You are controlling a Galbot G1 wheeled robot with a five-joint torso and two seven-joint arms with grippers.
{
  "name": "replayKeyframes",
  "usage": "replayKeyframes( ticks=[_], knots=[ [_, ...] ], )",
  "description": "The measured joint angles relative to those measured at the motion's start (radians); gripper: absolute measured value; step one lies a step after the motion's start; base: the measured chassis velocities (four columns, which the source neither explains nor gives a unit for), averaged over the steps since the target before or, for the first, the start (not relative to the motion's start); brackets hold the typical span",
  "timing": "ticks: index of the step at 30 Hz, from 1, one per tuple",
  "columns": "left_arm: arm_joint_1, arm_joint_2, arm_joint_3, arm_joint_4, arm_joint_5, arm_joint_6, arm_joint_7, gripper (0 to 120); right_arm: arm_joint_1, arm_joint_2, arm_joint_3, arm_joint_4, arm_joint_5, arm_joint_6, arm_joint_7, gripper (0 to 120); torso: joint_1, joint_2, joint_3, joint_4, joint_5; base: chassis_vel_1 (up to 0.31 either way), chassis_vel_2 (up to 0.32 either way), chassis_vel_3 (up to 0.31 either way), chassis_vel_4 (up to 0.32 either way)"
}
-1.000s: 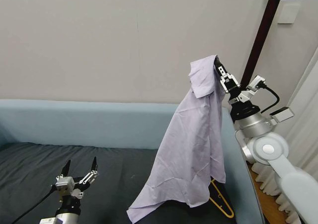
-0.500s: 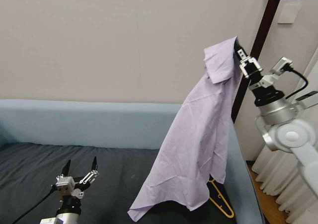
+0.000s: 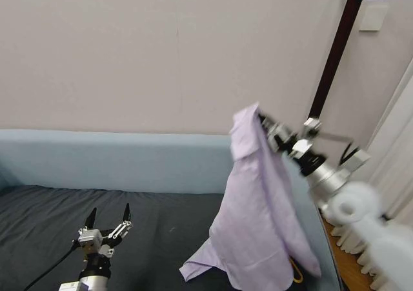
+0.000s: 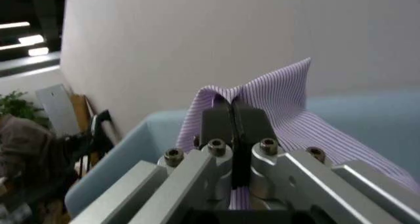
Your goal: Pick up the clothes from the sofa and hang them on the clothes hanger.
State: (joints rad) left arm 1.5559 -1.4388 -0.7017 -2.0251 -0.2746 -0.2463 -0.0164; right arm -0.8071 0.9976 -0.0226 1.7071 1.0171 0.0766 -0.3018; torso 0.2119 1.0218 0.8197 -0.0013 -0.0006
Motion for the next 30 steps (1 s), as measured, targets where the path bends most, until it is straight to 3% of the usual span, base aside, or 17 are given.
replayKeyframes(
  ticks=[2, 3, 4, 8, 11, 13, 18, 22, 30],
  knots=[
    [0.004, 0.011, -0.017, 0.001, -0.007, 0.003, 0.000, 100, -0.011, 0.102, -0.064, -0.118, -0.086, 0.028, -0.014, 0, 0.000, 0.000, 0.000, 0.0006, -0.0003, 0.000, 0.000, 0.000, 0.000],
    [0.004, 0.011, -0.017, 0.001, -0.007, 0.003, 0.000, 100, -0.011, 0.102, -0.064, -0.118, -0.086, 0.028, -0.014, 0, 0.000, 0.000, 0.000, 0.0006, -0.0003, 0.000, 0.000, 0.000, 0.000],
    [0.010, 0.020, -0.033, 0.003, -0.015, 0.004, -0.001, 100, -0.006, 0.176, -0.103, -0.221, -0.157, 0.048, -0.036, 0, 0.000, 0.000, 0.000, 0.0006, -0.0006, 0.000, 0.000, 0.000, 0.000],
    [0.027, 0.032, -0.064, 0.008, -0.029, 0.000, -0.001, 100, 0.050, 0.341, -0.152, -0.446, -0.267, 0.079, -0.059, 0, 0.000, 0.000, 0.000, 0.0004, -0.0009, 0.000, 0.000, 0.000, 0.000],
    [0.036, 0.033, -0.075, 0.009, -0.034, -0.008, 0.000, 100, 0.072, 0.407, -0.161, -0.536, -0.321, 0.096, -0.026, 0, 0.000, 0.000, 0.000, 0.0006, -0.0006, 0.000, 0.000, 0.000, 0.000],
    [0.040, 0.033, -0.082, 0.012, -0.036, -0.015, 0.000, 100, 0.079, 0.448, -0.168, -0.577, -0.356, 0.095, 0.064, 0, 0.000, 0.000, 0.000, 0.0005, -0.0006, 0.000, 0.000, 0.000, 0.000],
    [0.033, 0.027, -0.082, 0.018, -0.036, -0.019, 0.000, 100, 0.071, 0.453, -0.176, -0.543, -0.322, 0.034, 0.195, 5, 0.000, 0.000, 0.000, 0.0000, -0.0004, 0.000, 0.000, 0.000, 0.000],
    [0.012, 0.007, -0.060, 0.032, -0.020, -0.020, 0.001, 100, 0.046, 0.376, -0.178, -0.442, -0.267, -0.055, 0.280, 25, 0.000, 0.000, 0.000, 0.0000, -0.0001, 0.000, 0.000, 0.000, 0.000],
    [-0.024, 0.003, -0.040, 0.051, -0.010, -0.020, 0.002, 100, -0.031, 0.217, -0.165, -0.272, -0.284, -0.124, 0.391, 53, 0.000, 0.000, 0.000, 0.0003, 0.0002, 0.000, 0.000, 0.000, 0.000]
  ],
)
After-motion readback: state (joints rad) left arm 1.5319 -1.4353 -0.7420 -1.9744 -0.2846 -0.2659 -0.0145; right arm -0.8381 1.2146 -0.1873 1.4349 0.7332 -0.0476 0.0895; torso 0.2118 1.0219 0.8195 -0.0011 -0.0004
